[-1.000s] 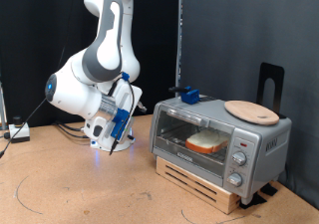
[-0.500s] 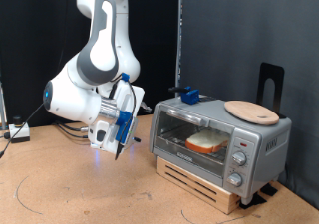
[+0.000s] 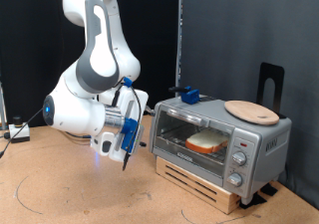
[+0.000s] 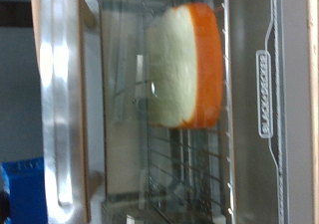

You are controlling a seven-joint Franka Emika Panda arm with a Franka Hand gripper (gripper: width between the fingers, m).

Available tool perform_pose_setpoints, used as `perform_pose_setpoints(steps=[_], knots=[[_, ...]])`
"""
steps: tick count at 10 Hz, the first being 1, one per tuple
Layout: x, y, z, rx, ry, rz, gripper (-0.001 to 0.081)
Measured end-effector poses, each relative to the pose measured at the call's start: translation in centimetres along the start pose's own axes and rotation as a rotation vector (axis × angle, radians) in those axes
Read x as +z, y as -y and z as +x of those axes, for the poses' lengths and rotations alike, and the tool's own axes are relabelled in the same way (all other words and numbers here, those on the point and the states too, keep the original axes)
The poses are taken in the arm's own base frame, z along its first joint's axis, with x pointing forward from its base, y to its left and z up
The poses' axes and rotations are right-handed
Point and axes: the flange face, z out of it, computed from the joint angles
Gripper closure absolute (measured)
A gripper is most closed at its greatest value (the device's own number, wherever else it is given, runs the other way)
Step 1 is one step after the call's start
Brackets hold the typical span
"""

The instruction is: Make a piece of toast with the oven

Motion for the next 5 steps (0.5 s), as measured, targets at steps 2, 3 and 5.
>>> perform_pose_setpoints(steps=[2, 3, 5], knots=[[0.0, 1.7, 1.3, -0.02, 0.027, 0.051, -0.0002], [0.1, 2.4, 2.2, -0.024, 0.067, 0.039, -0.0002], [0.3, 3.8, 4.3, -0.056, 0.128, -0.024, -0.0002]])
